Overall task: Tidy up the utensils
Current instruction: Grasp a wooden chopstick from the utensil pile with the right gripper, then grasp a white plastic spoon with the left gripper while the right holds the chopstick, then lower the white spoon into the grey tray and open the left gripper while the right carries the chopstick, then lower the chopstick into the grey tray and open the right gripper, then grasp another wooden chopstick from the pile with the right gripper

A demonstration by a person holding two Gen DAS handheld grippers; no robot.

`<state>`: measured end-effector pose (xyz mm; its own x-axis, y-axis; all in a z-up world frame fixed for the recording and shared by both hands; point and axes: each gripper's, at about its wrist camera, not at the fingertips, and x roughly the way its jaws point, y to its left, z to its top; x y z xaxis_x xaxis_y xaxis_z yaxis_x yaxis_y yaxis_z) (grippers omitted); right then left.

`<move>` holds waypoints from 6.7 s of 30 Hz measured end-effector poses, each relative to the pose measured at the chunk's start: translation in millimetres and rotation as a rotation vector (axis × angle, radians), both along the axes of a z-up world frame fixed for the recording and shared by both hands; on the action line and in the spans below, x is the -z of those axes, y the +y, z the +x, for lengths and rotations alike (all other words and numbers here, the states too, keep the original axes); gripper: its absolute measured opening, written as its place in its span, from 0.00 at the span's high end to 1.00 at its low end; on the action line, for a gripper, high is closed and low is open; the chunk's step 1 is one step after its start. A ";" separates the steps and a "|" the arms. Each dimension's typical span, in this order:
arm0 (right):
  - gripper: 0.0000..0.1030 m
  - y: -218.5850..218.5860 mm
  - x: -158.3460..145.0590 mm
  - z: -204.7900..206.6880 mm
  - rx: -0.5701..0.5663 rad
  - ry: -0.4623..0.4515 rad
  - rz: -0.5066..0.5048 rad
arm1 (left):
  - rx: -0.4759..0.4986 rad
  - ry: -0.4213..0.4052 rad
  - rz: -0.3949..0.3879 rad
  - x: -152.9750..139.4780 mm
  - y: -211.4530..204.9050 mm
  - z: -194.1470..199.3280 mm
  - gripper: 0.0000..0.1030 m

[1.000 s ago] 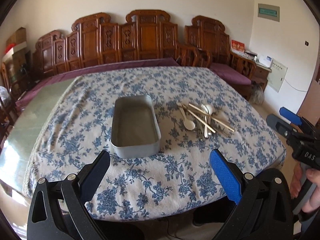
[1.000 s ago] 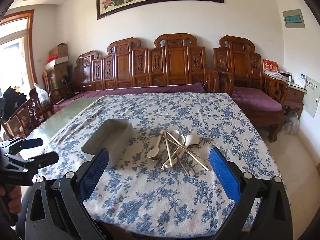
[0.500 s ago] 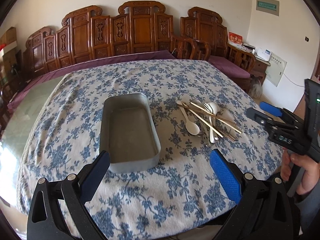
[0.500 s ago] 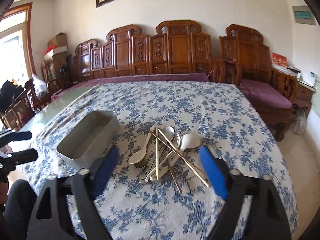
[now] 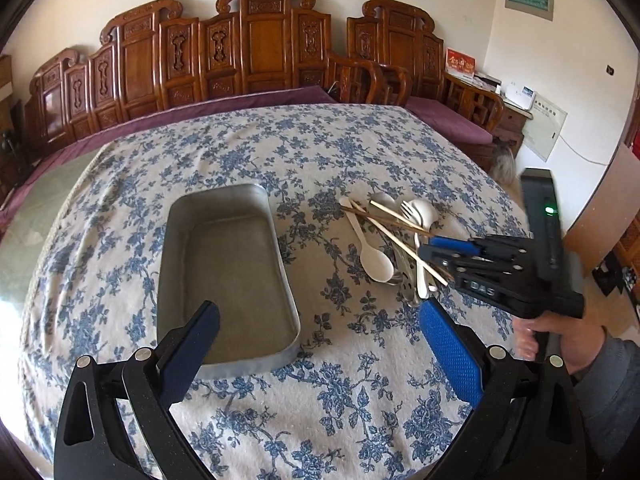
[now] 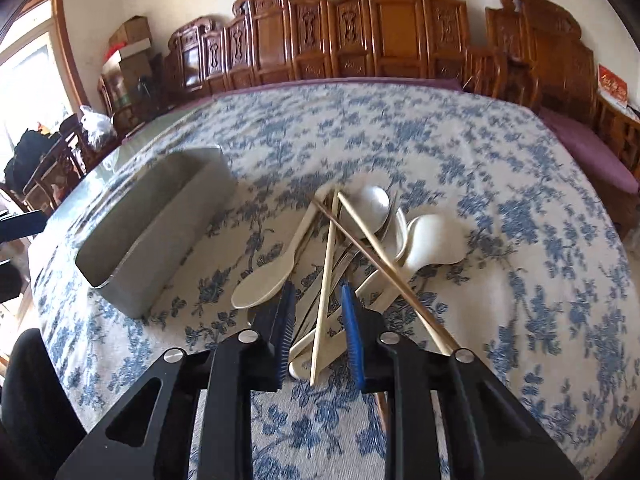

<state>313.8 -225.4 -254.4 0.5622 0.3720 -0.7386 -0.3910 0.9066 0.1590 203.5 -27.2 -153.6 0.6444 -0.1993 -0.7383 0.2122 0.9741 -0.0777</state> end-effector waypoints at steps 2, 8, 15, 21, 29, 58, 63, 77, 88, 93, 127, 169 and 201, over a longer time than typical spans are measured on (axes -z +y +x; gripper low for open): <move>0.75 -0.3 6.5 5.6 0.005 0.022 0.004 | -0.002 0.010 -0.015 3.0 0.8 -0.8 0.06; 0.94 -1.5 13.4 13.5 0.020 0.070 0.020 | -0.009 0.024 -0.006 8.4 -4.4 1.6 0.06; 0.94 -27.4 -6.3 9.5 0.016 0.055 0.156 | -0.021 0.042 0.008 14.6 -10.2 14.1 0.06; 0.94 -57.3 -26.9 6.9 0.072 -0.008 0.214 | 0.017 0.070 -0.013 21.9 -31.3 33.2 0.16; 0.94 -78.7 -17.5 13.2 0.144 -0.004 0.171 | 0.093 0.139 -0.035 41.8 -74.4 70.0 0.45; 0.94 -68.1 -7.1 19.2 0.130 0.026 0.147 | 0.042 0.251 -0.032 96.2 -81.4 108.6 0.95; 0.94 -58.7 -13.5 16.8 0.108 0.020 0.150 | 0.054 0.226 -0.031 87.7 -78.3 102.8 0.97; 0.94 -21.2 -20.3 -8.5 0.024 0.037 0.185 | 0.090 0.148 -0.037 39.2 -39.4 67.0 0.97; 0.94 7.5 -27.9 -30.1 -0.030 0.007 0.157 | 0.035 0.142 -0.050 25.4 18.8 58.2 0.97; 0.94 14.8 -28.3 -34.0 -0.041 0.008 0.155 | 0.005 0.172 -0.046 38.3 39.9 62.4 0.97; 0.94 128.0 -58.1 -28.8 -0.114 0.051 0.092 | -0.142 0.067 -0.041 27.0 127.7 57.4 0.87; 0.83 58.0 -61.4 -22.9 -0.032 -0.017 -0.094 | -0.077 0.001 -0.041 12.5 93.1 47.0 0.66; 0.94 -48.4 10.8 -6.9 0.014 0.123 -0.232 | 0.053 0.007 -0.029 22.9 6.2 17.3 0.57</move>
<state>306.8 -273.7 -265.2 0.4670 0.1778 -0.8662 -0.3685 0.9296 -0.0079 220.8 -21.0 -176.5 0.6270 -0.2543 -0.7363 0.2629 0.9588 -0.1072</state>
